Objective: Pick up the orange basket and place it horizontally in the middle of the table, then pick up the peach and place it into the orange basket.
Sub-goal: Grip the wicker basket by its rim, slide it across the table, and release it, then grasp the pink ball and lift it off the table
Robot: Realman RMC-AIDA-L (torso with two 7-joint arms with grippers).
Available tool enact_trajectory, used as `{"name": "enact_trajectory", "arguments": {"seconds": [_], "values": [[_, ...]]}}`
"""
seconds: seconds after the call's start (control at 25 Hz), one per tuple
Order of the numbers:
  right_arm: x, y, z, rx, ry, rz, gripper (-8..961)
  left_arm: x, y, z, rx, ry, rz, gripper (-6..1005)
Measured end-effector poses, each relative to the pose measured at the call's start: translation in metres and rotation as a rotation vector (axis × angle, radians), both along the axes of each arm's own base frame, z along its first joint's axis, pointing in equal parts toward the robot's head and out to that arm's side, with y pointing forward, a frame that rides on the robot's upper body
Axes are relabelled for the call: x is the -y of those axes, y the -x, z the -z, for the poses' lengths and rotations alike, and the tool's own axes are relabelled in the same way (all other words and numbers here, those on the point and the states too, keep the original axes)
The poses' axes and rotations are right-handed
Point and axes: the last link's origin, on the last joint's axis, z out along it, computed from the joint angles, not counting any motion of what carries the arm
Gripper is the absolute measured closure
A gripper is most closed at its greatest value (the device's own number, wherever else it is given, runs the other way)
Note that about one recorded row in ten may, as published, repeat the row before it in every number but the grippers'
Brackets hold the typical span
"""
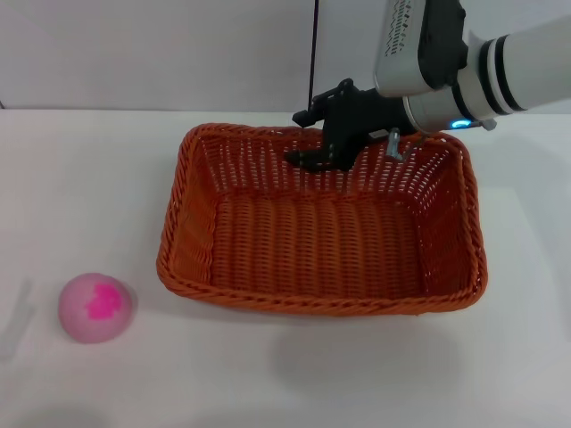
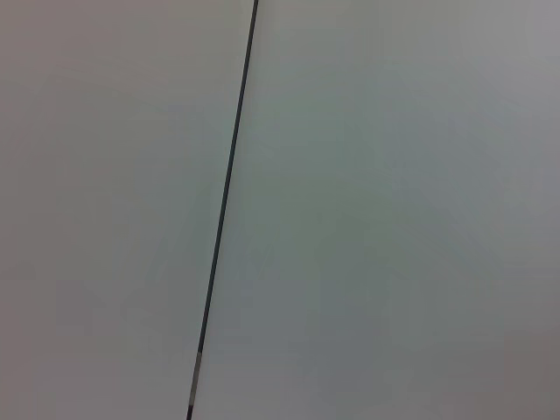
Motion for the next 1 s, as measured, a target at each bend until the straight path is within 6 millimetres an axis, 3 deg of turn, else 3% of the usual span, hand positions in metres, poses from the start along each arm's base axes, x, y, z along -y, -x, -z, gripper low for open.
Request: {"name": "enact_trajectory", "arguments": {"seconds": [0.24, 0.4, 0.52, 0.56, 0.6, 0.68, 0.84, 0.92, 1.0], "values": [[0.017, 0.006, -0.036, -0.159, -0.015, 0.006, 405, 0.001, 0.000, 0.000, 0.003, 0.004, 0.000, 169], [0.047, 0.004, -0.079, -0.374, -0.114, -0.029, 406, -0.007, 0.000, -0.010, 0.074, 0.130, 0.085, 169], [0.082, -0.016, -0.115, -0.595, -0.262, -0.068, 406, -0.016, 0.000, -0.012, 0.052, 0.246, 0.123, 169], [0.082, -0.016, -0.115, -0.595, -0.262, -0.068, 406, -0.016, 0.000, -0.012, 0.052, 0.246, 0.123, 169], [0.103, -0.038, -0.131, -0.723, -0.359, -0.065, 406, -0.023, 0.000, -0.012, -0.008, 0.327, 0.148, 169], [0.111, -0.048, -0.137, -0.774, -0.403, -0.058, 406, -0.025, 0.000, -0.012, -0.031, 0.348, 0.154, 169], [0.148, -0.097, -0.161, -0.975, -0.591, -0.007, 407, -0.027, 0.001, -0.012, -0.051, 0.375, 0.160, 169], [0.161, -0.117, -0.168, -1.027, -0.642, 0.022, 407, -0.033, 0.004, -0.021, -0.068, 0.524, 0.156, 169], [0.180, -0.145, -0.175, -1.081, -0.702, 0.079, 407, -0.036, 0.005, -0.020, -0.075, 0.568, 0.156, 169]]}}
